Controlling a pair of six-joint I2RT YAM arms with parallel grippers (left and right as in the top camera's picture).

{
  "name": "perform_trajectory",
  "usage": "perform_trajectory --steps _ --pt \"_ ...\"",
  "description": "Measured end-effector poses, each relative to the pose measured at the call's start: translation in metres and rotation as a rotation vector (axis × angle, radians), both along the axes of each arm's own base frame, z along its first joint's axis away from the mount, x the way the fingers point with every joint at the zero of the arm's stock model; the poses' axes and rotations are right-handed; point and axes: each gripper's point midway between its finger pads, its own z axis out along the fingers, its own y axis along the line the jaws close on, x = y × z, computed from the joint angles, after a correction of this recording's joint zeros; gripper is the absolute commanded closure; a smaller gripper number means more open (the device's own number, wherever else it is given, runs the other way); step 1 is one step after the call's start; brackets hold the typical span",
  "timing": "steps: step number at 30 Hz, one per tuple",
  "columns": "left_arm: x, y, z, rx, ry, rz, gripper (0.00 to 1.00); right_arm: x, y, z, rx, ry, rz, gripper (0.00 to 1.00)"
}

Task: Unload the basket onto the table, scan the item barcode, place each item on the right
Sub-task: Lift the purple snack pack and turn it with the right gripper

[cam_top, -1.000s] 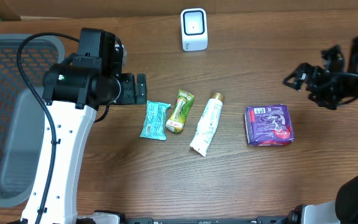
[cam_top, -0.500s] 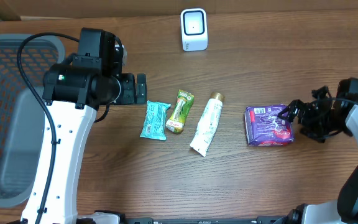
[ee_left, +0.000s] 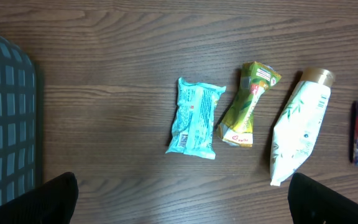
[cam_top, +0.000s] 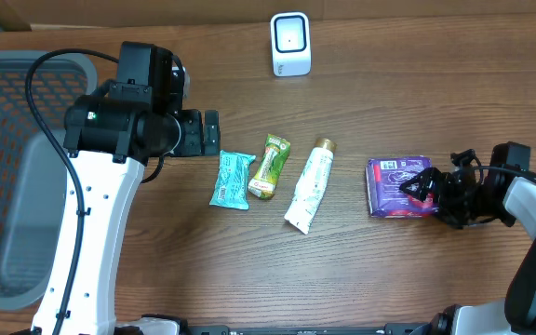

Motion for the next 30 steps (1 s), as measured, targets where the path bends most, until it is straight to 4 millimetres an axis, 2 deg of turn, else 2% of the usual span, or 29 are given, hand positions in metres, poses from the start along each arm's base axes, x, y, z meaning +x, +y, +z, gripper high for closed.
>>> perform_trajectory --steps 3,5,8,12,13,17,26,30 --pt "0.0 0.0 0.0 0.0 0.0 0.0 0.0 0.003 0.003 0.0 0.019 -0.035 0.004 0.23" --pt "0.0 0.0 0.0 0.0 0.0 0.0 0.0 0.005 0.004 -0.001 0.028 -0.053 0.001 0.41" --pt "0.0 0.0 0.0 0.0 0.0 0.0 0.0 0.006 0.006 -0.003 0.04 -0.066 -0.007 0.59" --pt "0.0 0.0 0.0 0.0 0.0 0.0 0.0 0.011 0.008 -0.001 0.065 -0.091 -0.024 0.62" --pt "0.0 0.0 0.0 0.0 0.0 0.0 0.0 0.014 0.008 0.001 0.072 -0.104 -0.024 0.66" --pt "0.0 0.0 0.0 0.0 0.0 0.0 0.0 0.026 0.013 0.012 0.123 -0.184 -0.012 0.96" --pt "0.0 0.0 0.0 0.0 0.0 0.0 0.0 0.033 0.022 0.03 0.219 -0.196 -0.027 0.96" --pt "0.0 0.0 0.0 0.0 0.0 0.0 0.0 0.044 0.028 0.05 0.228 -0.202 -0.013 0.96"
